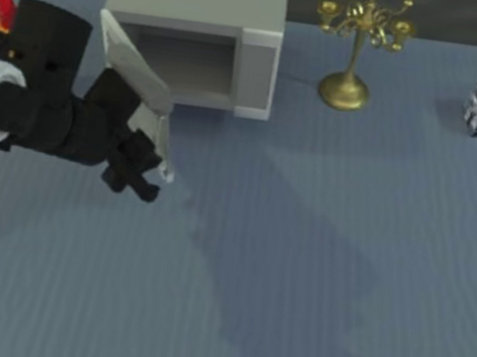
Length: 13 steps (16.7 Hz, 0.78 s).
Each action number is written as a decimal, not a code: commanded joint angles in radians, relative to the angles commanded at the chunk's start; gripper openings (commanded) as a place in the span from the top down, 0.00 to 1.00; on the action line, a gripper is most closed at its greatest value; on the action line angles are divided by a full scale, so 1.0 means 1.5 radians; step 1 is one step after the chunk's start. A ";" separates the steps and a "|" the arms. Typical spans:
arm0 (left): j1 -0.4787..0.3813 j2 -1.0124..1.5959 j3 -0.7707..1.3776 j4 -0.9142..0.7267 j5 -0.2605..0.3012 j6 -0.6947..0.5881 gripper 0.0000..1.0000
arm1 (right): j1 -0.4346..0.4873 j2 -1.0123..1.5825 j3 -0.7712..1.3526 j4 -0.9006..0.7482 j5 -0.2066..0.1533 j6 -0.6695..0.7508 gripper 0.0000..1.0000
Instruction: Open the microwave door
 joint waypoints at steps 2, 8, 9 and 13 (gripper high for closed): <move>-0.003 0.000 -0.002 -0.001 0.005 -0.001 1.00 | 0.000 0.000 0.000 0.000 0.000 0.000 0.00; 0.019 -0.002 0.002 -0.020 0.030 0.045 1.00 | 0.000 0.000 0.000 0.000 0.000 0.000 0.00; 0.023 -0.002 0.002 -0.024 0.035 0.054 1.00 | 0.000 0.000 0.000 0.000 0.000 0.000 0.00; 0.028 -0.002 0.002 -0.030 0.041 0.064 1.00 | 0.000 0.000 0.000 0.000 0.000 0.000 0.00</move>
